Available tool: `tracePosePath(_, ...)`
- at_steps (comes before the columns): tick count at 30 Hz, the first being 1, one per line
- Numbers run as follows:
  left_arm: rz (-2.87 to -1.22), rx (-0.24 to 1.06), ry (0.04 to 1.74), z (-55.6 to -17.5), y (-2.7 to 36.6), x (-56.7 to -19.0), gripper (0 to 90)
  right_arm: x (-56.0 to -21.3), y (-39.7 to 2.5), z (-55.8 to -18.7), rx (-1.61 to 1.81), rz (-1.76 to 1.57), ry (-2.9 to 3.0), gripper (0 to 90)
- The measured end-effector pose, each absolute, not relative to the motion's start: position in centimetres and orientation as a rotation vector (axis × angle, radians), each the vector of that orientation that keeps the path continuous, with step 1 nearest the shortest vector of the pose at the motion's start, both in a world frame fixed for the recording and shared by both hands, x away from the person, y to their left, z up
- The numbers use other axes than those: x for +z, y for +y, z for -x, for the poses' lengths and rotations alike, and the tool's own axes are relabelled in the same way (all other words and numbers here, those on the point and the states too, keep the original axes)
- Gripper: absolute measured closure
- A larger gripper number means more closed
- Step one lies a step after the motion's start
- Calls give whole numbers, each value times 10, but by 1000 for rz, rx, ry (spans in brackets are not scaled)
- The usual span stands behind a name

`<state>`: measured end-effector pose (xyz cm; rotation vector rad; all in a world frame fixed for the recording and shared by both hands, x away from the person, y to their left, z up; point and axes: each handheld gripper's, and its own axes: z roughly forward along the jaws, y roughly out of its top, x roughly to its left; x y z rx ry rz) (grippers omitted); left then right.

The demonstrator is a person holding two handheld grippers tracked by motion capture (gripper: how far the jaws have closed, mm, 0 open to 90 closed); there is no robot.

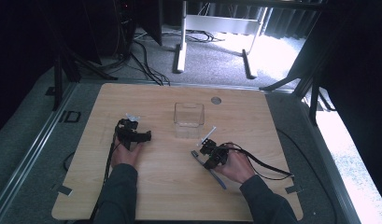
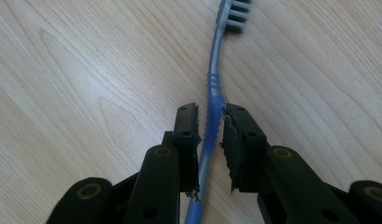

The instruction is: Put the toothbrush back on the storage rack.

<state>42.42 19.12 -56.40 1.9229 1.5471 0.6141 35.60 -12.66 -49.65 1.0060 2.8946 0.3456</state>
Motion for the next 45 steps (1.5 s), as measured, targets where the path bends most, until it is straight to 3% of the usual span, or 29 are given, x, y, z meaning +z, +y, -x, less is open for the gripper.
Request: tracePosePath(45, -1923, 615, 1547, -424, 191, -564, 55, -517, -118, -368, 189, -987, 2946, 772)
